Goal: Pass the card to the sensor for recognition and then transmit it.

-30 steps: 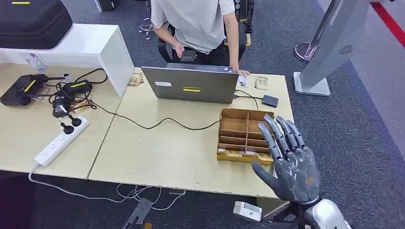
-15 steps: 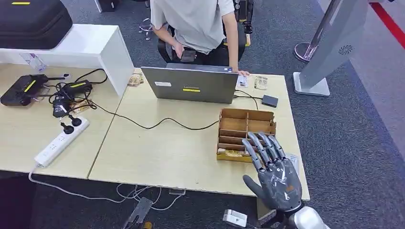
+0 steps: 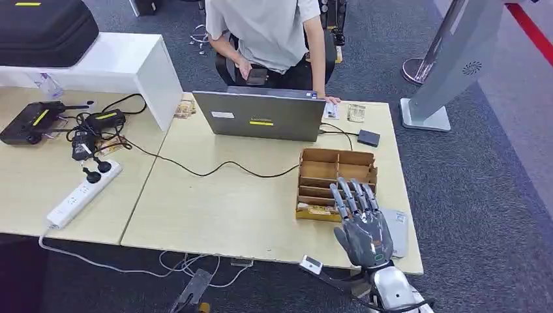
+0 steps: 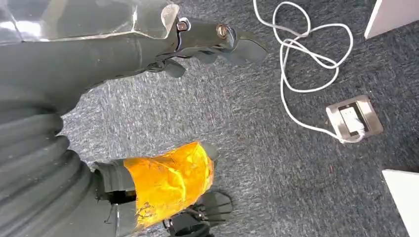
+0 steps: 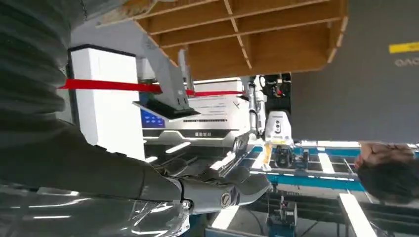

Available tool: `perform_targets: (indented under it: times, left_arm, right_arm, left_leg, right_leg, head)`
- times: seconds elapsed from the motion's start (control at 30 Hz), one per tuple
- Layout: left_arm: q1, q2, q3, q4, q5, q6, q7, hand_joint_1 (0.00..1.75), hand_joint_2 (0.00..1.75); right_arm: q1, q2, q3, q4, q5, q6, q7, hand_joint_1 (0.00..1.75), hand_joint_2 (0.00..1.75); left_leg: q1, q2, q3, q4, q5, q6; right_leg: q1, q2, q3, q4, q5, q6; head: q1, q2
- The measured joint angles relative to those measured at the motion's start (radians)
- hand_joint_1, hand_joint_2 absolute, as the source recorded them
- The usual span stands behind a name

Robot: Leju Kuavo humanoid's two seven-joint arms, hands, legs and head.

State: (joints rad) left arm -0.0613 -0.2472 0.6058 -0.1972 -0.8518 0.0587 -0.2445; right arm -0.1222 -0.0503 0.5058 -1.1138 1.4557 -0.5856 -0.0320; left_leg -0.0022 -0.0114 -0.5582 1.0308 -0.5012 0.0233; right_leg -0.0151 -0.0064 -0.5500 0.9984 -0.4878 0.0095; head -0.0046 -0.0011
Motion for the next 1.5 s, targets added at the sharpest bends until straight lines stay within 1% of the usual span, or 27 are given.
perform_targets:
  times: [0.23, 0.4, 1.03, 1.1, 1.2, 1.4, 1.5]
  left_arm:
    - [0.0, 0.0, 0.0, 0.0, -0.009, 0.006, 0.004, 0.0, 1.75]
    - [0.0, 0.0, 0.0, 0.0, -0.016, 0.014, 0.004, 0.0, 1.75]
    - [0.0, 0.0, 0.0, 0.0, -0.019, 0.018, 0.006, 0.0, 1.75]
    - [0.0, 0.0, 0.0, 0.0, -0.019, 0.019, 0.006, 0.0, 1.75]
    - [0.0, 0.004, 0.002, 0.0, -0.02, 0.024, 0.005, 0.0, 1.75]
    - [0.0, 0.004, 0.003, 0.0, -0.02, 0.024, 0.003, 0.0, 1.75]
    - [0.0, 0.004, 0.003, 0.0, -0.02, 0.024, 0.003, 0.0, 1.75]
  right_arm:
    - [-0.012, 0.037, -0.015, 0.07, 0.012, -0.01, 0.01, 0.0, 1.75]
    - [-0.019, 0.051, -0.02, 0.098, 0.012, -0.008, 0.011, 0.0, 1.75]
    - [-0.022, 0.061, -0.031, 0.12, 0.008, -0.008, 0.018, 0.0, 1.75]
    - [-0.023, 0.063, -0.037, 0.126, 0.0, -0.01, 0.02, 0.0, 1.75]
    - [-0.029, 0.063, -0.075, 0.15, -0.022, -0.025, 0.021, 0.0, 1.75]
    - [-0.028, 0.06, -0.139, 0.176, -0.032, -0.028, 0.031, 0.0, 1.75]
    - [-0.028, 0.059, -0.139, 0.178, -0.032, -0.028, 0.031, 0.0, 1.75]
  left_leg:
    - [0.0, 0.0, 0.0, 0.0, 0.0, 0.0]
    - [0.0, 0.0, 0.0, 0.0, 0.0, 0.0]
    - [0.0, 0.0, 0.0, 0.0, 0.0, 0.0]
    - [0.0, 0.0, 0.0, 0.0, 0.0, 0.0]
    - [0.0, 0.0, 0.0, 0.0, 0.0, 0.0]
    - [0.0, 0.0, 0.0, 0.0, 0.0, 0.0]
    - [0.0, 0.0, 0.0, 0.0, 0.0, 0.0]
  right_leg:
    - [0.0, 0.0, 0.0, 0.0, 0.0, 0.0]
    - [0.0, 0.0, 0.0, 0.0, 0.0, 0.0]
    - [0.0, 0.0, 0.0, 0.0, 0.0, 0.0]
    - [0.0, 0.0, 0.0, 0.0, 0.0, 0.0]
    - [0.0, 0.0, 0.0, 0.0, 0.0, 0.0]
    - [0.0, 0.0, 0.0, 0.0, 0.0, 0.0]
    - [0.0, 0.0, 0.0, 0.0, 0.0, 0.0]
  head:
    - [0.0, 0.0]
    - [0.0, 0.0]
    - [0.0, 0.0]
    - [0.0, 0.0]
    - [0.0, 0.0]
    - [0.0, 0.0]
    - [0.0, 0.0]
